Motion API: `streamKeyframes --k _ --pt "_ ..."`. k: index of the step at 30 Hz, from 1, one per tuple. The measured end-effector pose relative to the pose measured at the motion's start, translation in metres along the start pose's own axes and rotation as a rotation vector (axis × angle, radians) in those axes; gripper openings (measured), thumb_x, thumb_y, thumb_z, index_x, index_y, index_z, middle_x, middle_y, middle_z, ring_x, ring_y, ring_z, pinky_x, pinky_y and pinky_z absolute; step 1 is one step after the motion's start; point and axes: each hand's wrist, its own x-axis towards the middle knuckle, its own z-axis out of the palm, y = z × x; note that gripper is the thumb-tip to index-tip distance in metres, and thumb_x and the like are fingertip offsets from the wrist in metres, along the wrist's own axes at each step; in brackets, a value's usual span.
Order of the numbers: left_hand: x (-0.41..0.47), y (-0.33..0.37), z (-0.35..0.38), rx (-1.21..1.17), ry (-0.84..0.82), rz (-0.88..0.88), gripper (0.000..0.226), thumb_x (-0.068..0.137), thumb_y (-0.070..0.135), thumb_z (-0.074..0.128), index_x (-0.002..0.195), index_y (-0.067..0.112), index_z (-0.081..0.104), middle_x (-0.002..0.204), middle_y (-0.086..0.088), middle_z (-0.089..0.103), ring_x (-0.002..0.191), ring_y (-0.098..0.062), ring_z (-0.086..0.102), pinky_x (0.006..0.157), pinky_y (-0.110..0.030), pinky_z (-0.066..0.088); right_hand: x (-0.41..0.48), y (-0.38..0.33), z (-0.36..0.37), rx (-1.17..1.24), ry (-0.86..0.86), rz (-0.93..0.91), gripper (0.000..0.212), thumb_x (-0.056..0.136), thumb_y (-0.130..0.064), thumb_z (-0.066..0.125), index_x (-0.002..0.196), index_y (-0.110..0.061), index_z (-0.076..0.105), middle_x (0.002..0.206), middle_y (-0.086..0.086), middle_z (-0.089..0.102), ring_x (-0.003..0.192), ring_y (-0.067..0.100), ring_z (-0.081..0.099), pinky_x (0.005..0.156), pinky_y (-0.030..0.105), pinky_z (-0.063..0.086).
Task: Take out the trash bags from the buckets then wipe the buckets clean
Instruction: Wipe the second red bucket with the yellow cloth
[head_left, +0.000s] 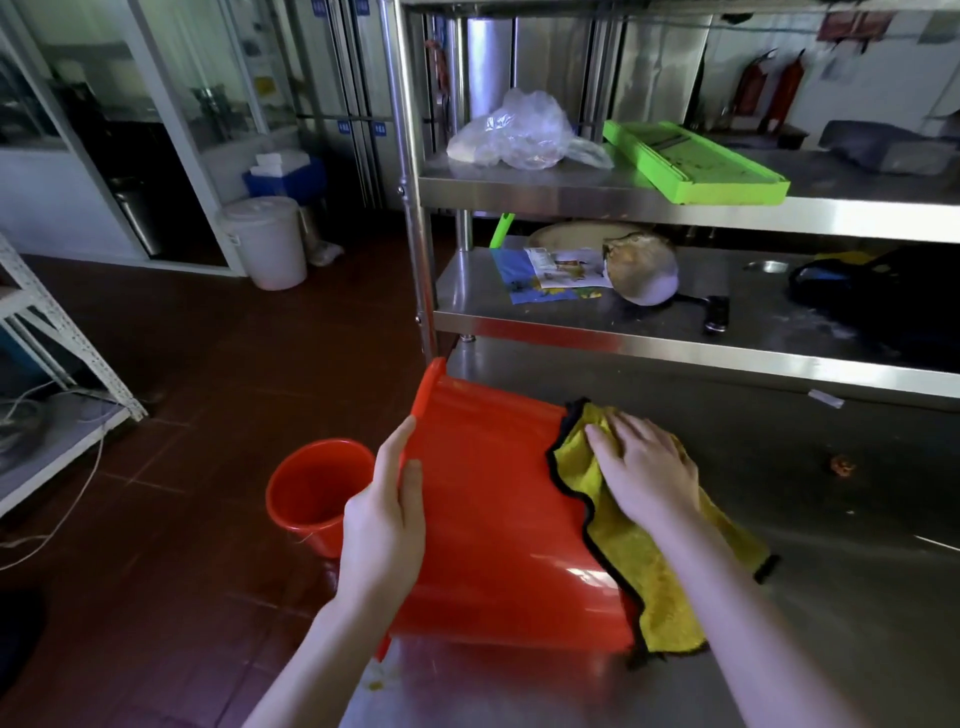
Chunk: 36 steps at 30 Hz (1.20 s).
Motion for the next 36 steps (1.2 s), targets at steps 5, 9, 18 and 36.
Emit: streamKeyframes --k 5,9,18,36 --pt "0.012 0.001 0.003 0.028 0.036 -0.002 0.038 0.101 0.04 0.034 0.133 0.059 0.04 0.046 0.005 0.049 0.036 -0.013 0.043 0.04 -0.04 0.052 -0.008 -0.084 0.016 -0.039 0.028 -0.32 0.065 0.09 -0.07 0.013 0.147 -0.042 0.028 0.157 -0.021 0.022 0.146 0.011 0.018 0.112 0.065 0.012" --pt "0.011 0.0 0.003 0.024 0.07 0.049 0.036 0.102 0.038 0.035 0.134 0.051 0.045 0.049 0.007 0.057 0.035 -0.005 0.044 0.038 -0.018 0.035 -0.051 -0.125 0.036 -0.082 0.157 -0.615 0.06 0.095 -0.064 0.021 0.147 -0.036 0.031 0.157 -0.01 0.027 0.147 0.019 0.021 0.111 0.066 0.018" --pt "-0.028 -0.022 0.004 -0.048 0.095 0.087 0.039 0.102 0.042 0.031 0.139 0.049 0.044 0.052 0.008 0.047 0.04 -0.002 0.036 0.04 -0.022 0.046 0.004 -0.004 -0.01 -0.03 -0.084 0.004 0.08 0.083 -0.079 0.002 0.148 -0.041 0.028 0.158 -0.015 0.024 0.144 0.016 0.024 0.115 0.057 0.018" --pt "0.068 0.025 0.013 0.175 -0.008 -0.153 0.053 0.096 0.056 0.038 0.146 0.045 0.023 0.068 0.005 0.063 0.057 -0.009 0.062 0.048 -0.026 0.042 -0.08 -0.097 0.056 -0.143 0.291 -0.68 0.056 0.093 -0.062 0.037 0.145 -0.041 0.032 0.159 -0.01 0.022 0.15 0.022 0.011 0.11 0.068 0.013"
